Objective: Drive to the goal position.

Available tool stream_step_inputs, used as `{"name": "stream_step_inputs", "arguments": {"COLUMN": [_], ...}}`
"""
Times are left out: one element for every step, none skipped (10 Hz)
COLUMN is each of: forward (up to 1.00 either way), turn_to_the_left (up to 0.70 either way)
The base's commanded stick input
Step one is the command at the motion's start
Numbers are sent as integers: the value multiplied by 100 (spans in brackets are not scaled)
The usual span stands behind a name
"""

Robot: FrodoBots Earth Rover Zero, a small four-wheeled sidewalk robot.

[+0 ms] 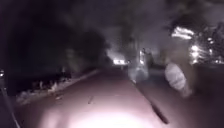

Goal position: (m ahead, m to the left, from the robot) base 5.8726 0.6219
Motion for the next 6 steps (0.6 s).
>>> {"name": "stream_step_inputs", "arguments": {"forward": [50,50,50,50,50,50], "turn_to_the_left": [0,0,0,0,0,0]}}
